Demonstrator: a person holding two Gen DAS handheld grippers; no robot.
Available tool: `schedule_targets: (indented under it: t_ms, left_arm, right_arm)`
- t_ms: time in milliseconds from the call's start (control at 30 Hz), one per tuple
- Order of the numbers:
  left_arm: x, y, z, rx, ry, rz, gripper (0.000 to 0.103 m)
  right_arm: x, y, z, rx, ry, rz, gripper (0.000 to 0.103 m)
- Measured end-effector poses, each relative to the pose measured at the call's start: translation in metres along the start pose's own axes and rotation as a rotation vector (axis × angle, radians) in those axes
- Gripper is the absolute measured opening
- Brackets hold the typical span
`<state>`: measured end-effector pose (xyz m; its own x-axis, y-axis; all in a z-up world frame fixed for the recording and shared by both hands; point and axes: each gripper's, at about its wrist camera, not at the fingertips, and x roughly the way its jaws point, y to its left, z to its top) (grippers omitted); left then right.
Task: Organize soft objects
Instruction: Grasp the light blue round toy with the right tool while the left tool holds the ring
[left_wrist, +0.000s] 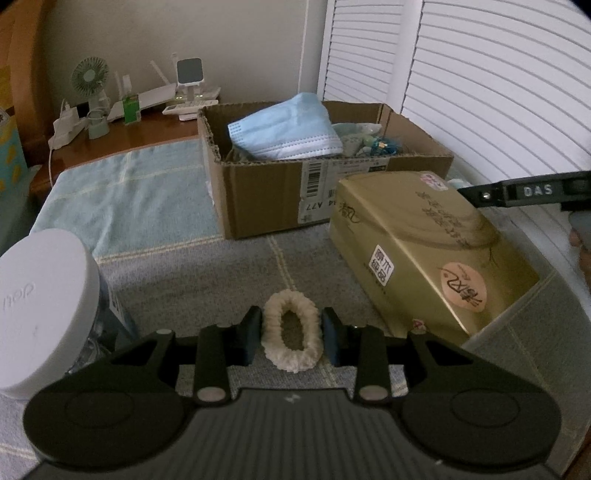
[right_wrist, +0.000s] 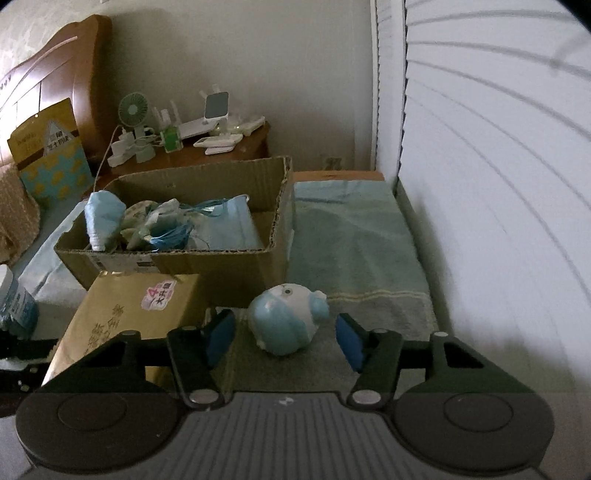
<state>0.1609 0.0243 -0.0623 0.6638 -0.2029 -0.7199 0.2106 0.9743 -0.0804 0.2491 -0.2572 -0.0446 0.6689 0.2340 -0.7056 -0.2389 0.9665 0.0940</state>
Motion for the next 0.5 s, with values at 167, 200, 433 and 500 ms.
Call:
schedule_targets:
  t_ms: [167,200,433,500]
  left_arm:
    - [0.001,0.000,0.001,-0.003,0.003,0.000,0.034]
    - [0.001,0.000,0.001,-0.003,0.003,0.000,0.034]
    - [0.001,0.000,0.001,0.002,0.002,-0.001,0.034]
    - [0.001,-0.001,0.001,0.012,0.005,-0.002,0.034]
  right_arm:
    - [0.011,0.001,-0.001,0.006,0.019,0.015,0.063]
    - [0.013,0.001,0.000,0.006,0.023,0.013,0.061]
    - [0.009,0.006,-0.002,-0.010,0.022,-0.002,0.054]
    - [0.005,0.008,-0.002,-0.013,0.018,-0.008,0.054]
